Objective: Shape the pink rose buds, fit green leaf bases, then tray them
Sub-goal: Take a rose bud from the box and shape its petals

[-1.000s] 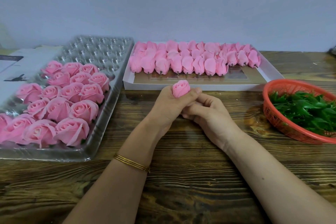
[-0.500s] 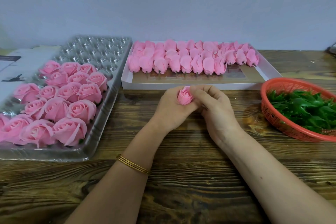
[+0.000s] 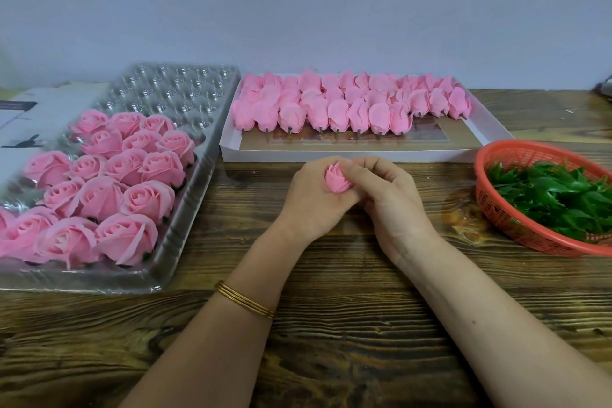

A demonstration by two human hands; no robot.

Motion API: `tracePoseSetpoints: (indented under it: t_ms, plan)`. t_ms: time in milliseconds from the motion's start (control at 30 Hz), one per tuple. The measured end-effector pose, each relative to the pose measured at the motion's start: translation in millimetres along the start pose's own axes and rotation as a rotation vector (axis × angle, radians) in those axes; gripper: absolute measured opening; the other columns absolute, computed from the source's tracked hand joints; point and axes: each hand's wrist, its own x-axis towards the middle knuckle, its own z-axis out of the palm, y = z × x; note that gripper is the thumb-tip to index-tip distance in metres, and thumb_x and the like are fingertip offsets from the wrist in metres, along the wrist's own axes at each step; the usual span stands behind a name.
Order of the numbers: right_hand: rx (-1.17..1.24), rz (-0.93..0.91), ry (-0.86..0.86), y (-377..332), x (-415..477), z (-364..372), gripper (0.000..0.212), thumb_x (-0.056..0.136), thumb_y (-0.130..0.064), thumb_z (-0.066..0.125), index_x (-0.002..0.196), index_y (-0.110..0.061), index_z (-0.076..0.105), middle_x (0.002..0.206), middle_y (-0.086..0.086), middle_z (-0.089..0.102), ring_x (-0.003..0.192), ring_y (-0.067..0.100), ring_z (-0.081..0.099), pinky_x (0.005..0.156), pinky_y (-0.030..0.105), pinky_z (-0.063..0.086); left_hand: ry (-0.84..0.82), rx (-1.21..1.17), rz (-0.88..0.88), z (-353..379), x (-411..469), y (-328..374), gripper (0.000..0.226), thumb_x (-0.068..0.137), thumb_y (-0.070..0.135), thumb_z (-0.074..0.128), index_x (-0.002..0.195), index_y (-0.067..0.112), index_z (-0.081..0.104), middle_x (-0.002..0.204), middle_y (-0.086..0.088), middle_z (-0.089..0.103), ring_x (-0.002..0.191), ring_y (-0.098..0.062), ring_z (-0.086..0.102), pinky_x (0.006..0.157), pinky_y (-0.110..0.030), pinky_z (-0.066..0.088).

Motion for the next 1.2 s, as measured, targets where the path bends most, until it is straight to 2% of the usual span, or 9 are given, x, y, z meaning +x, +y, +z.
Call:
tracePoseSetpoints:
  t_ms: [300,467,600,667,767,867,967,1033,1200]
  plan:
    - [0.009,-0.012,-0.026,2,1,-2,0.015,0.084,-0.014,0.074,0.093,-0.004,0.068,0.099,0.024,0.07,0.092,0.028,0.069,0.089,0.041,0.055,-0.055,0.044,0.029,-1,-2,5,0.017,0.086,0.02,0.073,0.102,0.014,0.075,0.093,0.002,0.076,0.091,-0.012,0.07,0.086,-0.043,0.055]
    - [-0.002,-0.013,-0.031,2,1,-2,0.014,0.085,-0.014,0.073,0.093,-0.004,0.068,0.098,0.023,0.071,0.091,0.027,0.07,0.083,0.038,0.056,-0.08,0.046,0.022,-1,-3,5,0.014,0.088,0.02,0.07,0.099,0.013,0.075,0.092,0.0,0.075,0.091,-0.015,0.07,0.084,-0.043,0.055]
    - [0.019,-0.014,-0.047,2,1,-2,0.022,0.086,-0.019,0.071,0.094,0.001,0.067,0.09,0.019,0.072,0.084,0.027,0.067,0.074,0.033,0.055,-0.056,0.052,0.016,0,-3,5,0.009,0.089,0.023,0.069,0.085,0.018,0.074,0.073,0.009,0.071,0.072,-0.008,0.066,0.069,-0.036,0.054]
    - [0.057,-0.013,-0.05,1,2,0,0.033,0.092,-0.025,0.063,0.094,0.008,0.067,0.089,0.02,0.071,0.08,0.026,0.065,0.067,0.028,0.055,-0.028,0.004,-0.014,0,-3,5,0.02,0.09,0.025,0.069,0.07,0.028,0.07,0.06,0.014,0.065,0.06,-0.004,0.059,0.062,-0.029,0.049]
    - [0.144,-0.013,-0.039,1,4,-1,0.036,0.099,-0.018,0.047,0.079,-0.01,0.076,0.086,0.008,0.074,0.079,0.015,0.068,0.065,0.022,0.055,0.06,-0.089,-0.04,-1,-3,7,0.007,0.089,0.025,0.072,0.082,0.026,0.074,0.072,0.007,0.072,0.07,-0.009,0.066,0.07,-0.035,0.055]
    - [0.073,0.001,-0.023,4,5,-1,0.023,0.09,-0.001,0.048,0.097,0.003,0.07,0.1,0.021,0.072,0.094,0.026,0.068,0.086,0.038,0.056,0.147,-0.143,-0.022,-1,-1,8,0.027,0.089,0.021,0.072,0.077,-0.001,0.065,0.071,-0.013,0.065,0.068,-0.016,0.058,0.067,-0.038,0.05]
    - [-0.101,0.001,-0.057,10,2,-1,0.029,0.08,0.014,0.055,0.105,0.005,0.065,0.104,0.03,0.068,0.097,0.042,0.067,0.089,0.055,0.052,0.178,-0.205,-0.044,0,0,10,0.034,0.089,0.016,0.072,0.065,0.004,0.051,0.065,-0.009,0.05,0.065,-0.018,0.048,0.061,-0.036,0.043]
    - [-0.187,-0.052,-0.081,11,0,1,0.034,0.076,0.017,0.063,0.106,0.001,0.065,0.1,0.026,0.07,0.091,0.032,0.068,0.083,0.049,0.054,0.186,-0.29,-0.081,2,1,10,0.036,0.088,0.012,0.073,0.063,0.015,0.047,0.062,-0.002,0.049,0.063,-0.017,0.051,0.062,-0.033,0.048]
    - [-0.215,-0.189,-0.118,12,-3,7,0.037,0.071,0.016,0.075,0.105,0.006,0.066,0.098,0.028,0.07,0.083,0.02,0.064,0.077,0.028,0.054,0.152,-0.442,-0.1,5,1,9,0.034,0.089,0.008,0.07,0.062,0.016,0.05,0.052,0.009,0.055,0.05,-0.003,0.058,0.05,-0.016,0.049]
